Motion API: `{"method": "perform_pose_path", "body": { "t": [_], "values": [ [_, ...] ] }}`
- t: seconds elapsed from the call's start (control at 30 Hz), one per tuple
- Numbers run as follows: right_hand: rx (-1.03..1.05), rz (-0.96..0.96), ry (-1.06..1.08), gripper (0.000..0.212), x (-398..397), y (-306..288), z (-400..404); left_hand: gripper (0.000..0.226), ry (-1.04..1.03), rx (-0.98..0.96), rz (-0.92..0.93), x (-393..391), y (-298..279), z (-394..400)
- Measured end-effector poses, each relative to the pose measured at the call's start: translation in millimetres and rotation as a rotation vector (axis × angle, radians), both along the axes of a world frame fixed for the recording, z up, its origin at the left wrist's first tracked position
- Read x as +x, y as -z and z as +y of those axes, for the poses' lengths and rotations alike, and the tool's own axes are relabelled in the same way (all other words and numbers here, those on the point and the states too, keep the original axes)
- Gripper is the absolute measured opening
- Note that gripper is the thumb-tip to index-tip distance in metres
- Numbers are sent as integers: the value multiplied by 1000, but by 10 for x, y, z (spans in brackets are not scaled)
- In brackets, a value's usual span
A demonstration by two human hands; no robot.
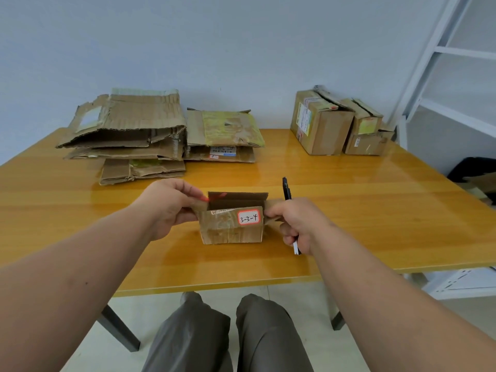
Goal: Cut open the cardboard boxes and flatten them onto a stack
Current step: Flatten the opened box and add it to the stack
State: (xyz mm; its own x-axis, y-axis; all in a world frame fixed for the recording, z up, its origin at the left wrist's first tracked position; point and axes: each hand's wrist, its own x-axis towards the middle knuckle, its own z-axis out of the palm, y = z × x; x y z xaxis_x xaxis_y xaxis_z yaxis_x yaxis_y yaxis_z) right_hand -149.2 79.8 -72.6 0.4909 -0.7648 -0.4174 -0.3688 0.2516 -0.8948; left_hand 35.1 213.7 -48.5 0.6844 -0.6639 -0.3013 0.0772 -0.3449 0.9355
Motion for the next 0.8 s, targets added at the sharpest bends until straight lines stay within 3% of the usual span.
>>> {"method": "perform_pose_path", "body": {
  "t": [0.1,0.2,0.33,0.43,0.67,0.8],
  "values": [
    [3,-2,19,12,10,54,-46,15,87,42,-60,-5,0,9],
    [14,-35,43,11,28,65,-82,17,324,294,-151,-45,-113,15],
    [18,-72,44,20,-3,16,-95,37,463,277,99,-4,-245,70],
    [53,-107,27,25,-48,12,-95,53,448,219,111,20,-240,104],
    [153,-343,67,25,-113,-33,-156,40,203,27,-225,-17,-201,12],
    [86,-388,49,24,-109,-44,-98,58,317,196,-138,-177,-116,3]
  ]
}}
